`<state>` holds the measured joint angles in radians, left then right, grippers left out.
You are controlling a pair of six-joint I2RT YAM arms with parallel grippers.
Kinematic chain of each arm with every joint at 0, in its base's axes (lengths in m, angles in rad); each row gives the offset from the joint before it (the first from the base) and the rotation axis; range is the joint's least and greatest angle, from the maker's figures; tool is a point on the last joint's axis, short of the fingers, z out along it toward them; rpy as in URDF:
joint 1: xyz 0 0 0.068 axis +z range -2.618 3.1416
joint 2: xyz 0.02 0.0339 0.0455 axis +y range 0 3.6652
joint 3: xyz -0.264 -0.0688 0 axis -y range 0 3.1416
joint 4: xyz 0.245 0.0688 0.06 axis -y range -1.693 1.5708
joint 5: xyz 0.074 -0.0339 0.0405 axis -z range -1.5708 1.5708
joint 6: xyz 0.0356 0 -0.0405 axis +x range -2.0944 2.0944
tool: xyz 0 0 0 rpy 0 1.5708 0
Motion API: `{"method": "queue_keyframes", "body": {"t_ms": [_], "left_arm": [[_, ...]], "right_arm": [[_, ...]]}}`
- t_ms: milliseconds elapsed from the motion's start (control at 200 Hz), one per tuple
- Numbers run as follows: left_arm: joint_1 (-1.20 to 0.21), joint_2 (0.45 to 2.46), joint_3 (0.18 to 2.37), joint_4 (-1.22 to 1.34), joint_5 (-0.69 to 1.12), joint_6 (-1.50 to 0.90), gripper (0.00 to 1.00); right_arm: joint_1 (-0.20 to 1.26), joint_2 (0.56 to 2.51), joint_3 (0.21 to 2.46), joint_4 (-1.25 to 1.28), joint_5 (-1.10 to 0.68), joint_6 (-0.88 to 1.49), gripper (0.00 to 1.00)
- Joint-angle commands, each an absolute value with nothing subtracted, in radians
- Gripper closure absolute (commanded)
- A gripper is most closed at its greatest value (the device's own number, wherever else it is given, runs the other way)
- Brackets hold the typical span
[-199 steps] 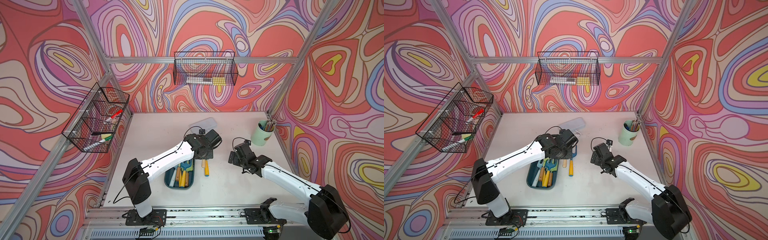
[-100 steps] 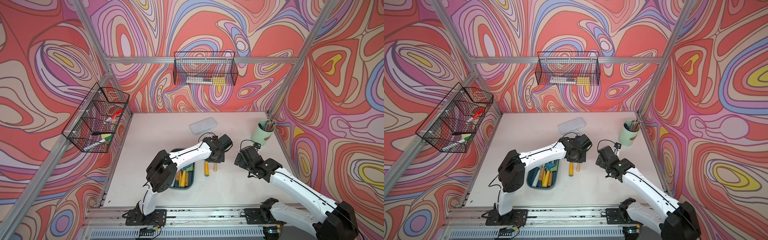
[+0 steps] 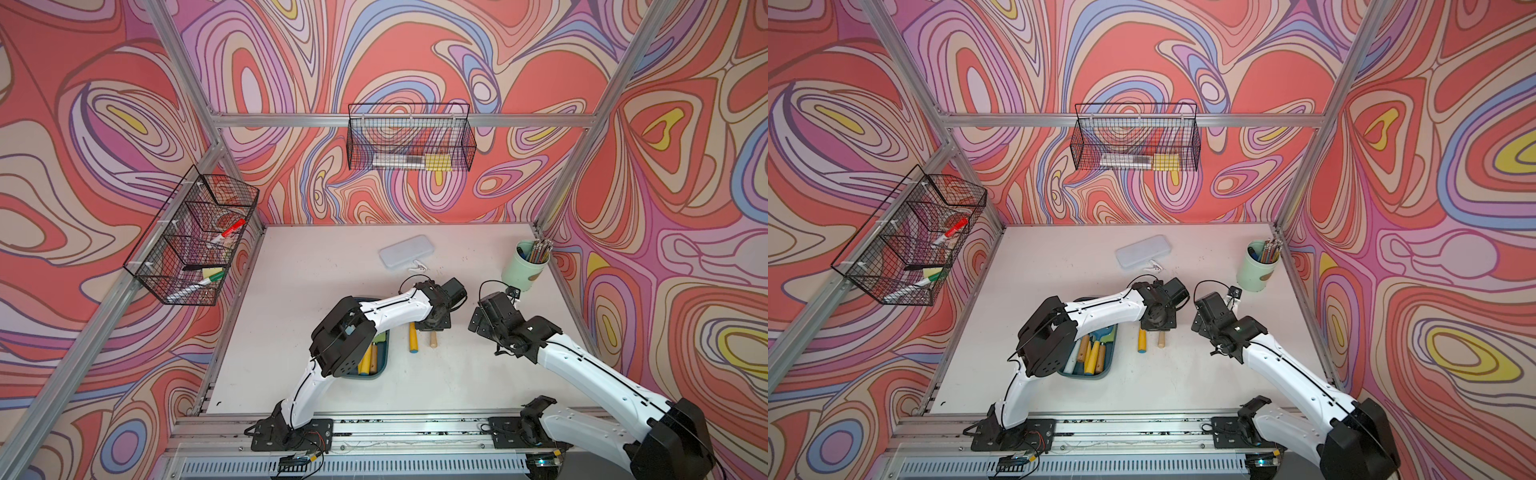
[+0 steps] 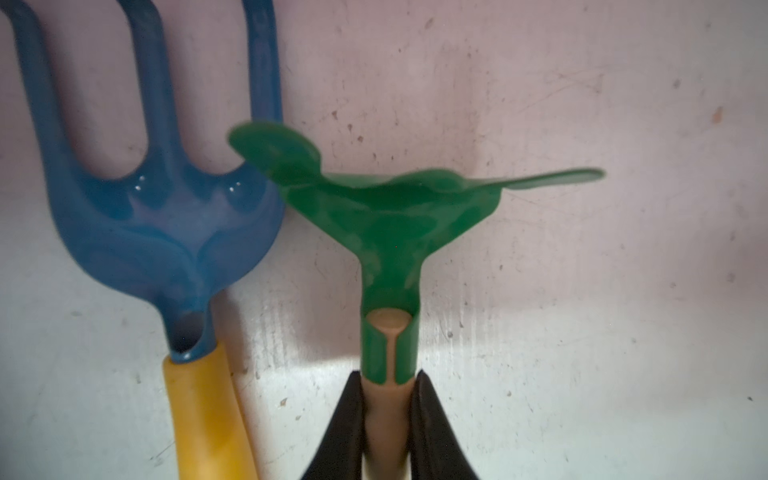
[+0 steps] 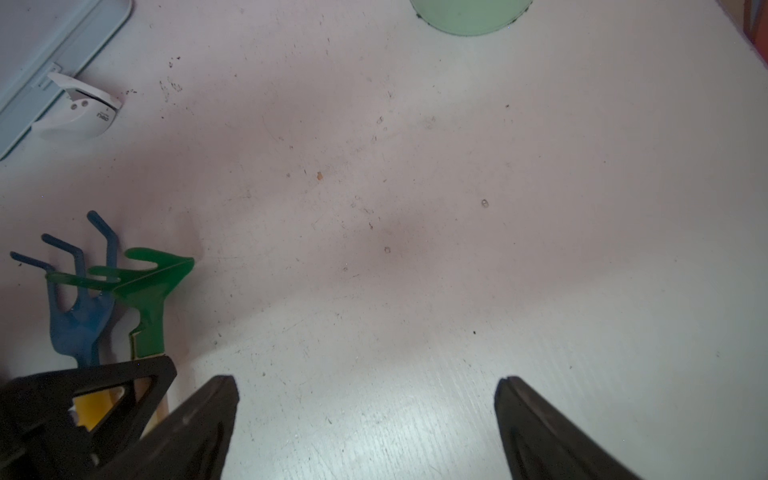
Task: Take the hand rake out of the storage box
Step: Place the rake at the center of the board.
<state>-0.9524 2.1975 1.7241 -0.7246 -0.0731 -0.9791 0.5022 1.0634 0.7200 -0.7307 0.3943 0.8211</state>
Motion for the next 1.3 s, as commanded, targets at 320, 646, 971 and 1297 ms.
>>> {"method": "queue_keyframes", "body": {"t_ms": [320,646,971,1297], "left_arm": [[-0.955,2.228,1.739,-0.736,-0.091,-1.033,0.88],[-0.960,2.168,1.765,-0.752,-0.141,-0.994,0.87],[-0.966,2.205,1.781,-0.761,-0.112,-1.014,0.87],[-0.960,2.227,1.763,-0.753,-0.092,-1.035,0.87]], "right_arm": [[0.496,1.045,0.701,-0.718,0.391,0.828,0.02],[0.497,1.050,0.694,-0.693,0.384,0.828,0.02],[0.497,1.030,0.681,-0.697,0.388,0.829,0.02],[0.497,1.032,0.672,-0.684,0.379,0.825,0.02]]}}
